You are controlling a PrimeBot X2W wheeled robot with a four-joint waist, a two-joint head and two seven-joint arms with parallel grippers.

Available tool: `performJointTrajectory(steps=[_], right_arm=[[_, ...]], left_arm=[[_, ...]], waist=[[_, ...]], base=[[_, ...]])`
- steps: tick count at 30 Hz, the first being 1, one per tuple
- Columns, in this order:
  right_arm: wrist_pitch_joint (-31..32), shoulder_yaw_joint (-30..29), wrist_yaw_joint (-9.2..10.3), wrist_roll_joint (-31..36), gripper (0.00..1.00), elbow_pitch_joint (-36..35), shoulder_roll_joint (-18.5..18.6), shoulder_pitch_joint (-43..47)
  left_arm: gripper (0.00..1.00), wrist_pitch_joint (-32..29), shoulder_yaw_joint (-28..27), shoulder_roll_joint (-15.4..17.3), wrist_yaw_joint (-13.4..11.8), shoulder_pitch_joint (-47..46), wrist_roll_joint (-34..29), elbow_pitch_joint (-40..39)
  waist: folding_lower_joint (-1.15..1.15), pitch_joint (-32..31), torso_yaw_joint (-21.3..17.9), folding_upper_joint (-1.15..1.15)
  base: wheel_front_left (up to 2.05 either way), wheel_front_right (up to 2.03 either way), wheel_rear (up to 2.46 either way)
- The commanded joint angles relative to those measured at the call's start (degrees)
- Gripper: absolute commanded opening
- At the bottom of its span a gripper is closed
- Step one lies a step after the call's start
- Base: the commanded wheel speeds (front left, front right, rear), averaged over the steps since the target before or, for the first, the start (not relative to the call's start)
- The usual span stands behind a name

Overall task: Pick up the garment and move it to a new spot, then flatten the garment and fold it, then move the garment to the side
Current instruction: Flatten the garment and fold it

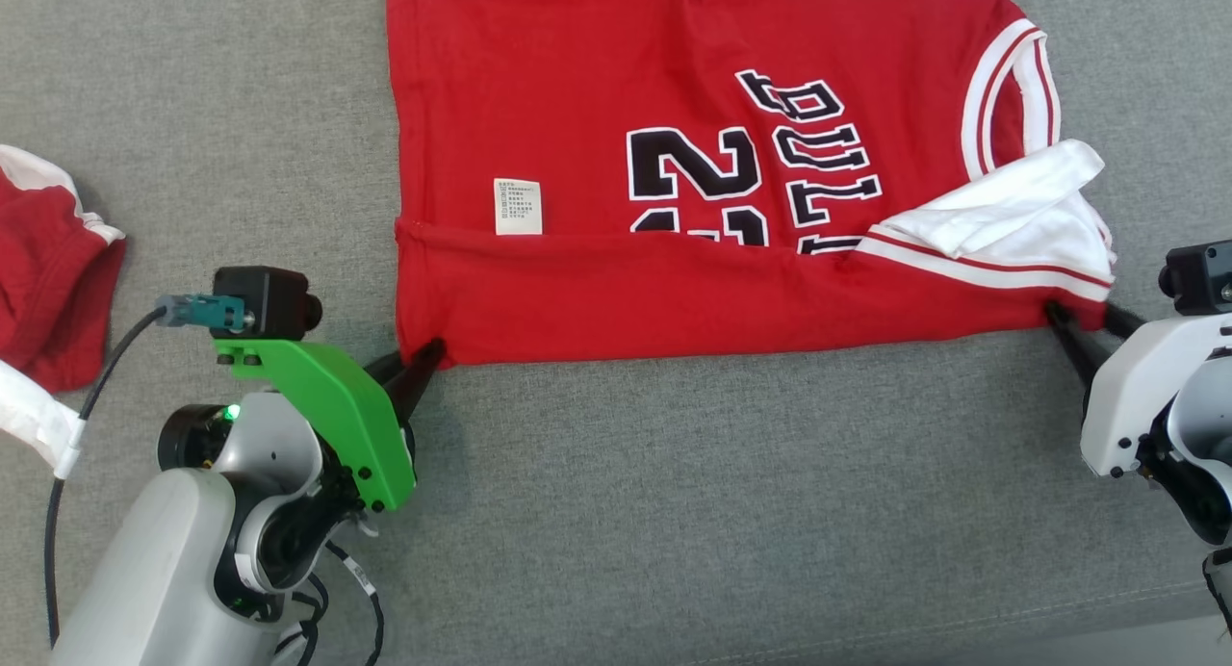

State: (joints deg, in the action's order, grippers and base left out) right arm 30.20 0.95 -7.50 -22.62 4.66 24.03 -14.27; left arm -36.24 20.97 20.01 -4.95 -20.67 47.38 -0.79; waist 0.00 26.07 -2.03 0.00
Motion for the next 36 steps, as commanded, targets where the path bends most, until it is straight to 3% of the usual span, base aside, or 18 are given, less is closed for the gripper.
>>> performJointTrajectory(steps=[1,9,16,17,18,19,22,26,30,34,36], right_arm=[[0.5,0.0,0.08,-0.5,0.00,1.3,0.4,0.7],[4.8,-6.3,0.09,-4.7,0.00,-3.6,6.0,7.3],[10.3,-9.6,0.08,-8.6,0.00,-9.2,7.0,16.1],[10.4,-10.2,0.07,-8.4,0.95,-9.7,6.7,16.8],[10.6,-10.6,0.08,-8.0,1.00,-9.9,6.4,17.4],[11.0,-10.6,0.06,-8.0,1.00,-10.6,6.4,18.0],[11.2,-12.6,0.06,-8.7,1.00,-12.9,6.2,18.0],[10.7,-16.6,0.05,-10.6,1.00,-18.0,7.9,15.6],[10.3,-19.0,0.06,-9.7,1.00,-20.8,12.2,8.5],[10.4,-17.1,0.04,-6.3,1.00,-17.6,13.6,-5.6],[10.3,-15.0,0.05,-3.6,1.00,-14.8,12.6,-14.0]], left_arm=[[0.00,-0.4,0.5,0.1,0.4,1.0,0.4,0.8],[0.00,1.0,0.3,2.0,-0.8,10.6,0.9,-7.9],[0.00,2.2,2.6,1.3,-3.0,20.2,0.8,-14.3],[0.14,2.8,2.8,0.8,-3.4,21.0,0.7,-14.5],[0.38,3.1,3.0,0.6,-3.6,21.4,0.4,-14.5],[1.00,3.4,3.4,0.8,-3.6,21.5,-0.5,-14.5],[1.00,4.3,3.6,0.5,-3.6,21.3,-1.1,-15.2],[1.00,4.6,2.0,2.7,-3.5,18.3,-3.3,-17.1],[1.00,3.9,1.0,5.1,-2.5,11.9,-6.2,-17.8],[1.00,5.0,1.6,1.6,-1.8,-1.1,-9.3,-12.4],[1.00,4.9,2.7,-1.3,-1.5,-7.4,-10.2,-7.9]], waist=[[0.00,-0.7,0.0,0.00],[0.00,-5.0,1.2,0.00],[0.00,-6.2,3.3,0.00],[0.00,-6.3,3.5,0.00],[0.00,-6.3,3.7,0.00],[0.00,-6.3,4.0,0.00],[0.00,-6.2,4.5,0.00],[0.00,-4.9,5.4,0.00],[0.00,-0.6,6.7,0.00],[0.00,5.6,9.1,0.00],[0.00,8.7,10.2,0.00]], base=[[0.00,0.00,0.00],[0.00,0.00,0.00],[0.00,0.00,0.00],[0.00,0.00,0.00],[0.00,0.00,0.00],[0.00,0.00,0.00],[0.00,0.00,0.00],[0.00,0.00,0.00],[0.00,0.00,0.00],[0.00,0.00,0.00],[0.00,0.00,0.00]])
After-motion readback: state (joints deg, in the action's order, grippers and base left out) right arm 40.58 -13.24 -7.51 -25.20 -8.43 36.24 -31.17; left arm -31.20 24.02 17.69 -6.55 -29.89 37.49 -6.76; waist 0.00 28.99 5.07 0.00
